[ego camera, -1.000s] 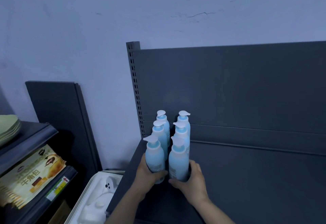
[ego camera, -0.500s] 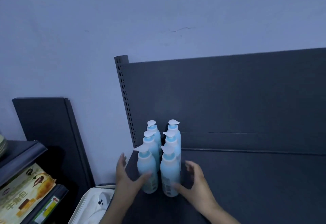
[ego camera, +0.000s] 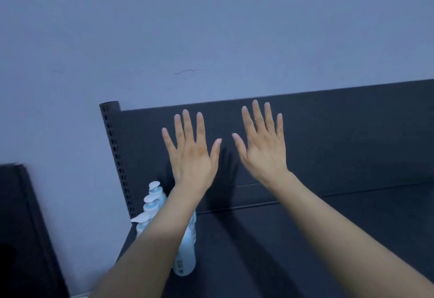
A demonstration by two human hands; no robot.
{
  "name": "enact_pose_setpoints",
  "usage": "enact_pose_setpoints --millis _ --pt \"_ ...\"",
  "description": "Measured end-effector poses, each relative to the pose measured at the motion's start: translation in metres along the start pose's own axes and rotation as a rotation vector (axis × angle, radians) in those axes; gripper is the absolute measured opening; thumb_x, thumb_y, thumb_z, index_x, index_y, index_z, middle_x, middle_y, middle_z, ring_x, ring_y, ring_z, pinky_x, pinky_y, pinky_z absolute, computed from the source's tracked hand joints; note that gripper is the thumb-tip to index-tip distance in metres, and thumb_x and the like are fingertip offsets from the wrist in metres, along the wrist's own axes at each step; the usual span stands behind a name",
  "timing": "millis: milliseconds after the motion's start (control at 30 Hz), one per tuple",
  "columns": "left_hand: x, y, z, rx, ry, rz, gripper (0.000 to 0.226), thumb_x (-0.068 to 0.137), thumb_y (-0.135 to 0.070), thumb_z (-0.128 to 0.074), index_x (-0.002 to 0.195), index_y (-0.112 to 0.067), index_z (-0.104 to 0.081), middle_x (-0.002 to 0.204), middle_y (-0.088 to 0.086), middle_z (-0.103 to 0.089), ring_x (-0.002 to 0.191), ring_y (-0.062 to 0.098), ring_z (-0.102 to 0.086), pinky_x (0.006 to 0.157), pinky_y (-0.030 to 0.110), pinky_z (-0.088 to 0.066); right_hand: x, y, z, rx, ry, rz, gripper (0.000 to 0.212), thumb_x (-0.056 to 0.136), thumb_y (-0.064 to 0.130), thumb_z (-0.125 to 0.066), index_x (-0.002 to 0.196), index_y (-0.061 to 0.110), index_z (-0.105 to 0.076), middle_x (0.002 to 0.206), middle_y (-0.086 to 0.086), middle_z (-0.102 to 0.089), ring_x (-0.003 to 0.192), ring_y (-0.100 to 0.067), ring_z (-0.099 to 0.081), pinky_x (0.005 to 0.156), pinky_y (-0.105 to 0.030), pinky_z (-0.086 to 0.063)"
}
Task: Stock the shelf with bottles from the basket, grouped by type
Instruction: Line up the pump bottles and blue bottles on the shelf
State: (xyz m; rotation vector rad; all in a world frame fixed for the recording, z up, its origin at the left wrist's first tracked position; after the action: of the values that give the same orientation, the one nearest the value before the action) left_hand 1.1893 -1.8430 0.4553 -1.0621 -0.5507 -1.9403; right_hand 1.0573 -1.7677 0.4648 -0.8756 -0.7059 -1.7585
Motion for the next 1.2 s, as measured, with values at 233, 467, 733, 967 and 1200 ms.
enact_pose_setpoints --millis 233,467,733,967,1200 --pt "-0.004 -0.084 0.002 -0.141 0.006 -0.079 0.069 0.094 -0.052 -0.017 0.147 -0.008 -0.019 0.154 0.02 -0.018 0.143 0.033 -0.013 0.112 0.051 0.006 -0.027 -0.071 0.038 -0.129 0.022 -0.115 0.065 0.094 0.05 -0.018 0.148 0.015 -0.02 0.156 -0.01 -0.015 0.145 -0.03 -0.007 0.116 -0.047 0.0" --pt "-0.016 -0.201 0.011 -0.319 0.024 -0.183 0.069 0.095 -0.052 -0.016 0.148 -0.008 -0.015 0.155 0.018 -0.015 0.144 0.033 -0.009 0.112 0.05 0.009 -0.064 -0.172 0.088 -0.252 0.013 -0.233 0.064 0.094 0.05 -0.019 0.148 0.016 -0.021 0.156 -0.009 -0.017 0.145 -0.03 -0.009 0.115 -0.049 -0.002" --pt "-0.065 -0.375 0.029 -0.49 0.097 -0.267 0.069 0.095 -0.052 -0.013 0.149 -0.009 -0.012 0.156 0.017 -0.01 0.145 0.033 -0.004 0.113 0.052 0.008 -0.138 -0.317 0.164 -0.338 0.034 -0.341 0.064 0.093 0.051 -0.017 0.149 0.02 -0.014 0.158 -0.006 -0.009 0.146 -0.026 -0.001 0.116 -0.045 0.004" --pt "-0.143 -0.52 0.032 -0.597 0.204 -0.396 0.068 0.096 -0.05 -0.02 0.149 -0.009 -0.01 0.157 0.017 -0.007 0.145 0.033 -0.003 0.112 0.051 0.008 -0.232 -0.439 0.212 -0.353 0.117 -0.422 0.063 0.093 0.047 -0.02 0.149 0.019 -0.016 0.158 -0.006 -0.011 0.146 -0.026 -0.004 0.116 -0.043 0.003" --pt "-0.222 -0.631 0.0 -0.684 0.33 -0.592 0.066 0.096 -0.047 -0.027 0.148 -0.007 -0.017 0.155 0.019 -0.016 0.143 0.034 -0.011 0.114 0.051 0.002 -0.323 -0.541 0.216 -0.37 0.223 -0.58 0.062 0.092 0.045 -0.022 0.148 0.018 -0.021 0.157 -0.007 -0.016 0.145 -0.027 -0.008 0.115 -0.043 0.001"
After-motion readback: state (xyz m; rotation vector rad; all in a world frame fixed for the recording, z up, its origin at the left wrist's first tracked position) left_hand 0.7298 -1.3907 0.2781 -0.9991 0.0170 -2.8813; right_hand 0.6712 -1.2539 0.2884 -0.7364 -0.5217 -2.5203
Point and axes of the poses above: each hand's wrist, its own x-axis towards the middle knuckle, its own z-axis out of the back of the hand, y = z × x, the point moved 1 cm from there along x, towards the middle knuckle
